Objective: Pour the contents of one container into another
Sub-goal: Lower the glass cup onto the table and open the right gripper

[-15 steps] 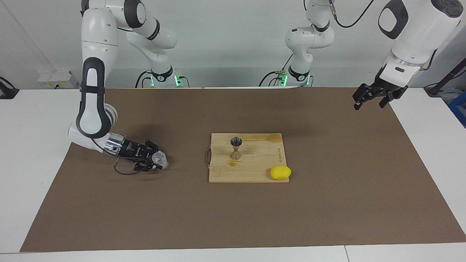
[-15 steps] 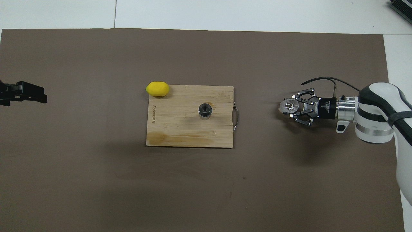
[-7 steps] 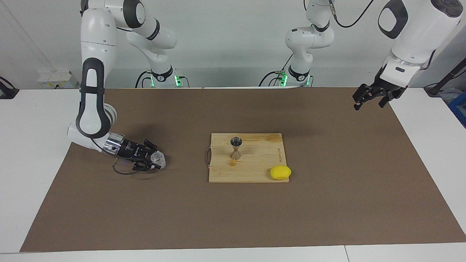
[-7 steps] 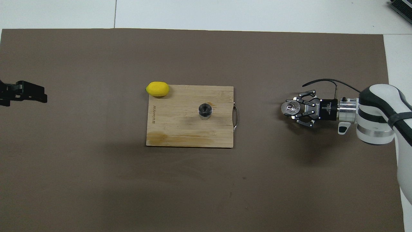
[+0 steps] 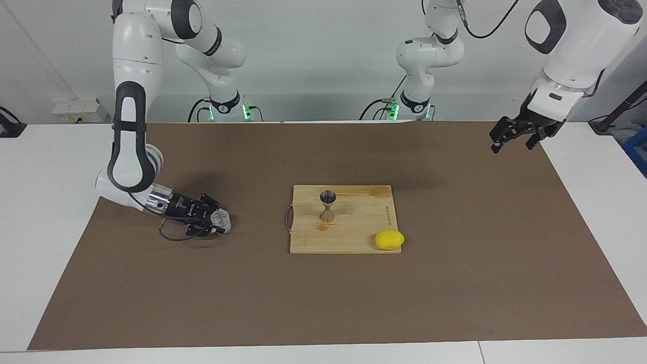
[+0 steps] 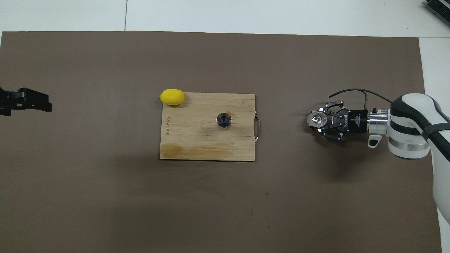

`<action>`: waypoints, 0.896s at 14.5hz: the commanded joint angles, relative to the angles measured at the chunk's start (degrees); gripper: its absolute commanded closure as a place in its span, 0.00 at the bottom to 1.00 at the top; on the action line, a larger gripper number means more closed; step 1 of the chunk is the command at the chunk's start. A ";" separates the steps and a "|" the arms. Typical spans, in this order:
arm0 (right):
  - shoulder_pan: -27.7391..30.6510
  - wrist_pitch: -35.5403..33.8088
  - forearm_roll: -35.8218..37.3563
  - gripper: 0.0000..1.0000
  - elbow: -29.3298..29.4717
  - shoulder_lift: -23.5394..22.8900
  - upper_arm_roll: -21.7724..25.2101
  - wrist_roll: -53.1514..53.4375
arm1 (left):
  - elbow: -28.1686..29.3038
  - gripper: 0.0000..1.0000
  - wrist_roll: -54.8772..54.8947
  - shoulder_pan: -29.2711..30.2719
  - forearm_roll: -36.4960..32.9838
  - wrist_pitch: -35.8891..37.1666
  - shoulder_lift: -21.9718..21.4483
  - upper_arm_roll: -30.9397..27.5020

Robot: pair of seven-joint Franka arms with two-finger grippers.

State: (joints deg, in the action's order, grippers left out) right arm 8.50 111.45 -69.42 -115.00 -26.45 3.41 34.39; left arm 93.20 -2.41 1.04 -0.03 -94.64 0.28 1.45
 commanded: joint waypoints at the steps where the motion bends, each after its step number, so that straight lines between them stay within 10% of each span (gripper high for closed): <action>1: 1.17 0.08 0.95 1.00 -0.76 -0.18 -0.77 -1.78 | -0.21 0.00 -0.93 -0.34 -0.68 0.16 -0.45 -0.13; 13: 1.17 1.66 0.07 1.00 -0.76 -0.18 -0.77 1.56 | -0.30 0.00 -1.55 -0.34 -0.68 0.16 -0.45 -0.04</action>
State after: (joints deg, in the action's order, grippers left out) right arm 8.61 111.51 -69.56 -115.09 -26.45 3.39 36.02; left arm 93.20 -2.89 1.04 -0.03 -94.64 0.28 1.49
